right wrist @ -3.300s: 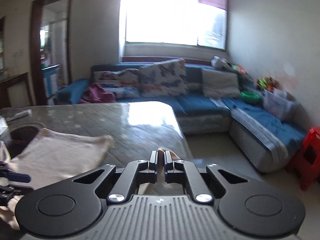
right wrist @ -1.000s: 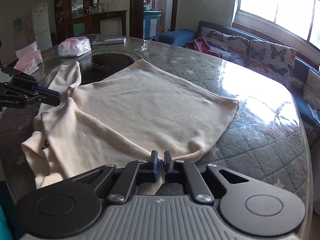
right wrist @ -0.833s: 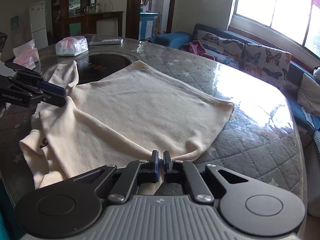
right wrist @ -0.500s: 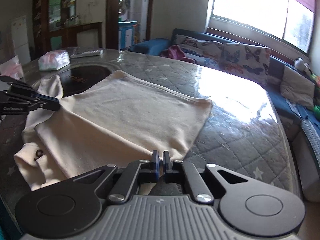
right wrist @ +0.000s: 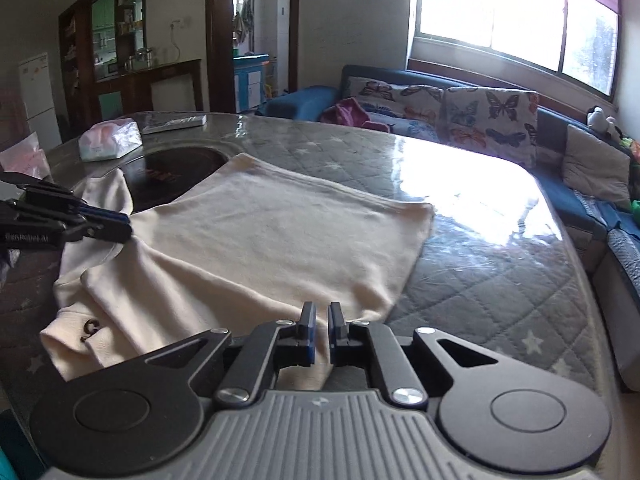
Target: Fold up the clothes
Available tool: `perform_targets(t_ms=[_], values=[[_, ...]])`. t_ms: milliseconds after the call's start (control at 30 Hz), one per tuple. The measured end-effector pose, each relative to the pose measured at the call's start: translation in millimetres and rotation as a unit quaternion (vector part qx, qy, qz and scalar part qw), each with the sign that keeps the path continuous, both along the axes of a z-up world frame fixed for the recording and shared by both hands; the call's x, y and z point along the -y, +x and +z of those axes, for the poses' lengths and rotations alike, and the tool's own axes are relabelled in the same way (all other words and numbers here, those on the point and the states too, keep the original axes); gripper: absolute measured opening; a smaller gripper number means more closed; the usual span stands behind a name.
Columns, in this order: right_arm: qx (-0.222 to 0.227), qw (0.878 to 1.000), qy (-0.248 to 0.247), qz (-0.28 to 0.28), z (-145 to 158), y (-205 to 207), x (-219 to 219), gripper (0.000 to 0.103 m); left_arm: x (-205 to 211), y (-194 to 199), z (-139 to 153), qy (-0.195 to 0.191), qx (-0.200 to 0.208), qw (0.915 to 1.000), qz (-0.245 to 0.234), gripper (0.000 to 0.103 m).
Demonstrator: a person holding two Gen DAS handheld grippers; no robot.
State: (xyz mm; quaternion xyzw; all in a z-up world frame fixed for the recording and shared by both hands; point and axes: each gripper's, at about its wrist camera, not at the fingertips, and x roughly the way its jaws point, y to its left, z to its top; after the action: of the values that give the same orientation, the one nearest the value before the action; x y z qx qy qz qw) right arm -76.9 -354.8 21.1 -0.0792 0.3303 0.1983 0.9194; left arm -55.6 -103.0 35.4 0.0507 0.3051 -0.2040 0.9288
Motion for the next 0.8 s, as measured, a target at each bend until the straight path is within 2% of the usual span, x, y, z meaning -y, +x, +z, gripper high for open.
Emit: perform_targets(t_ms=[100, 233, 333, 433, 533, 800], values=[[-0.009, 1.0, -0.001, -0.002, -9.9, 4.2, -5.8, 0.006, -1.0, -1.2, -6.3, 0.018, -0.001, 0.9998, 0.002, 0.011], [-0.013, 1.0, -0.009, -0.012, -6.6, 6.6, -4.5, 0.006, -15.6, -7.3, -10.6, 0.042, -0.002, 0.999, 0.017, 0.014], [-0.009, 1.0, -0.016, 0.0, -1.8, 5.7, -8.6, 0.006, -38.9, -12.9, -7.3, 0.034, -0.009, 0.9983, 0.046, 0.014], [-0.003, 0.999, -0.018, 0.039, 6.7, 0.9, -25.7, 0.009, -60.6, -17.6, -3.7, 0.028, -0.011, 0.9965, 0.078, 0.015], [-0.017, 0.996, -0.012, 0.09, 6.8, -2.2, -51.0, 0.011, -82.1, -17.3, -1.2, 0.024, -0.012, 0.9921, 0.122, 0.021], [-0.038, 0.978, -0.015, 0.203, -3.5, -13.5, -121.1, 0.011, -136.3, -9.0, 9.4, 0.021, 0.007, 0.9703, 0.241, 0.042]])
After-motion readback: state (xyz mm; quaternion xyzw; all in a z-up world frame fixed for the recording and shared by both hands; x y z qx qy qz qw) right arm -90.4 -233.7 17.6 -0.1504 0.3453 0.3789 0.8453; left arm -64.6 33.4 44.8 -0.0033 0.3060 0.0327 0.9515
